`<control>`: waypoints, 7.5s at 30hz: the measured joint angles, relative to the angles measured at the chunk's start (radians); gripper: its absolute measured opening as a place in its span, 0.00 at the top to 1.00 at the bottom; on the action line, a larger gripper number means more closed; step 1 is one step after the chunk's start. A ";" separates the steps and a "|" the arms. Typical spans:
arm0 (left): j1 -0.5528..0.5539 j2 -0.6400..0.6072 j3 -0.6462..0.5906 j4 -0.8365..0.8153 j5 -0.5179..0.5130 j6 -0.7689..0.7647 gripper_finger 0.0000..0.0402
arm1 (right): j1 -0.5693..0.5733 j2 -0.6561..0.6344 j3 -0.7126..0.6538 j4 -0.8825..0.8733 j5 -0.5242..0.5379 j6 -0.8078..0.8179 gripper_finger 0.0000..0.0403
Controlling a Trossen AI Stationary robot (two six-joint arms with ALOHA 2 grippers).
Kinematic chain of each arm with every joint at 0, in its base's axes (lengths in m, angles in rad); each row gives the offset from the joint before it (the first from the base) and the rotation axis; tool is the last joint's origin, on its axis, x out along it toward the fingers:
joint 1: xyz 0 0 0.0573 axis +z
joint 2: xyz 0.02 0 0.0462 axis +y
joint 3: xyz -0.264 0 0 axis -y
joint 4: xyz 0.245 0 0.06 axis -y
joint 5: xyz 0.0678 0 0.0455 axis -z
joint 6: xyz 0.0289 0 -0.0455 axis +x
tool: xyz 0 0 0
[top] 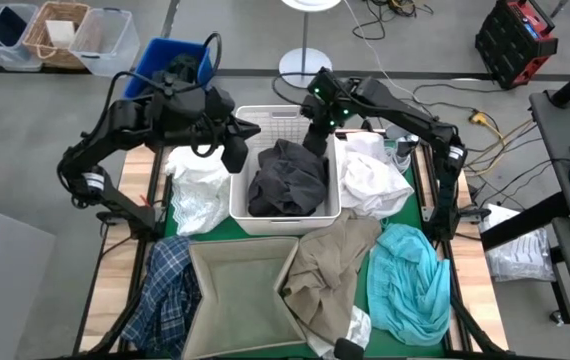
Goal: Sort clothes
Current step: Put the black short pants into the white bin, then put the white polo shirt into the brown laundry organizer
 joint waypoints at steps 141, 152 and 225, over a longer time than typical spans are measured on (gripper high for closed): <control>-0.263 -0.409 -0.555 0.151 -0.289 -0.151 1.00 | 0.138 0.331 0.290 -0.164 -0.027 0.030 0.57; -0.263 -0.284 -0.555 0.162 -0.287 -0.149 1.00 | 0.138 0.312 0.291 -0.161 -0.025 0.038 0.54; -0.221 -0.220 -0.528 0.082 -0.461 -0.059 1.00 | 0.129 0.239 0.291 -0.083 -0.026 0.043 0.59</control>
